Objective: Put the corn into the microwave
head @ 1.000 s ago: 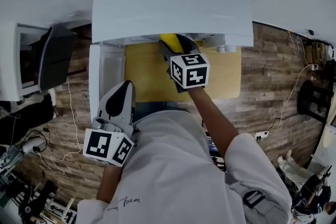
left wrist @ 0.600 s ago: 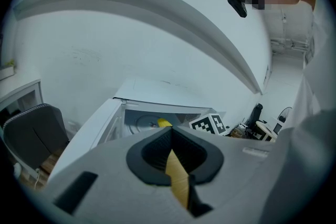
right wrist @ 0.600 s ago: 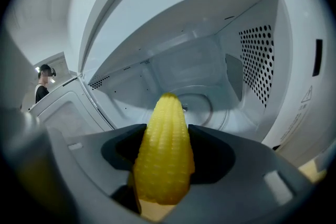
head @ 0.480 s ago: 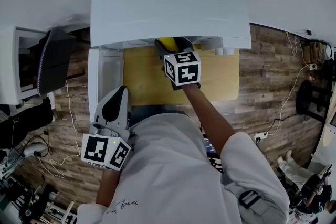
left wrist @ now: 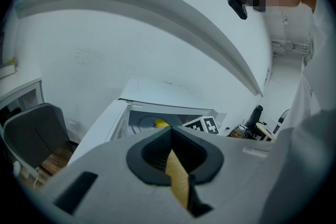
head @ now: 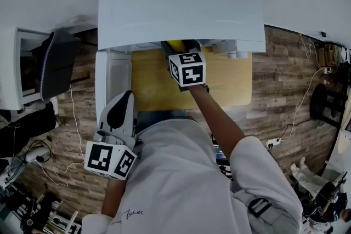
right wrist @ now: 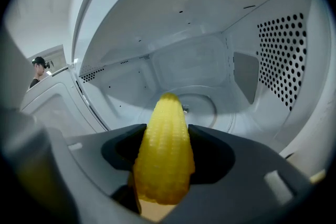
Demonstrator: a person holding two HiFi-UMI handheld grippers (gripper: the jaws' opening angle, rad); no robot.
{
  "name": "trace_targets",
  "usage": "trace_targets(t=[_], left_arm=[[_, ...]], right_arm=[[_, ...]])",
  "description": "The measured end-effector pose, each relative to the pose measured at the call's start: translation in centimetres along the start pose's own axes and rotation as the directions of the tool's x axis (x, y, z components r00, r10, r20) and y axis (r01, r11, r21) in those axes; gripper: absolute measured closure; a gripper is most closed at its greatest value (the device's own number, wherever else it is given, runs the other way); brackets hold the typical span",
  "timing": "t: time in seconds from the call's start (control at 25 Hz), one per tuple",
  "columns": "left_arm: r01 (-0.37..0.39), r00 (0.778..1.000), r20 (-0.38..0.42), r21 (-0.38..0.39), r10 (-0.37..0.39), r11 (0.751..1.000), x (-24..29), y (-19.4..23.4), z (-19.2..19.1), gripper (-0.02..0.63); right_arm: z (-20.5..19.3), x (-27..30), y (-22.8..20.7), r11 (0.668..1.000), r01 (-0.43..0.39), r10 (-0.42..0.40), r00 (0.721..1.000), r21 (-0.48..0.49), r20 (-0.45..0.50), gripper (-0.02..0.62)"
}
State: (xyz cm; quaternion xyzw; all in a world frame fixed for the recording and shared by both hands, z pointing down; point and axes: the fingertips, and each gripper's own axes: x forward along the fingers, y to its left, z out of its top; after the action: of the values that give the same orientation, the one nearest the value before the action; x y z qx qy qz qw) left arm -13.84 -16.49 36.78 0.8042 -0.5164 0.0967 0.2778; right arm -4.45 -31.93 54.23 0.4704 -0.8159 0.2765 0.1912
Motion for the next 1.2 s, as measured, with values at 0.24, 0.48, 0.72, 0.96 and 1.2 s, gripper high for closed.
trace_targets(t=[0.24,0.48,0.72,0.96,1.2], left_arm=[[0.008,1.000,-0.002,0.005,-0.008,1.000,0.1,0.3,0.1,0.617],[-0.002,1.000,-0.001,0.003,0.002,1.000,-0.1,1.0,0.2,0.617],[-0.004,1.000,0.001,-0.002,0.004,1.000,-0.2,1.3,0.2,0.617],[-0.011,1.000,-0.003,0.006,0.011,1.000,-0.2,1.6,0.2,0.617],[-0.013,1.000,-0.005,0.001,0.013,1.000,0.0,1.6,0.2,0.617]], right_arm=[[-0.1,1.1,-0.2,0.999,0.021,-0.021,1.000,-0.031,-0.005,0.333],[0.0,1.9,-0.4,0.992,0.055,-0.056,0.998,-0.113,-0.002,0.334],[-0.3,2.7,-0.4,0.988,0.067,-0.069,0.998,-0.137,-0.013,0.334],[-0.1,3.5,-0.6,0.982,0.086,-0.089,0.996,-0.166,-0.009,0.333],[0.6,4.2,-0.6,0.968,0.091,-0.099,0.995,-0.233,-0.021,0.333]])
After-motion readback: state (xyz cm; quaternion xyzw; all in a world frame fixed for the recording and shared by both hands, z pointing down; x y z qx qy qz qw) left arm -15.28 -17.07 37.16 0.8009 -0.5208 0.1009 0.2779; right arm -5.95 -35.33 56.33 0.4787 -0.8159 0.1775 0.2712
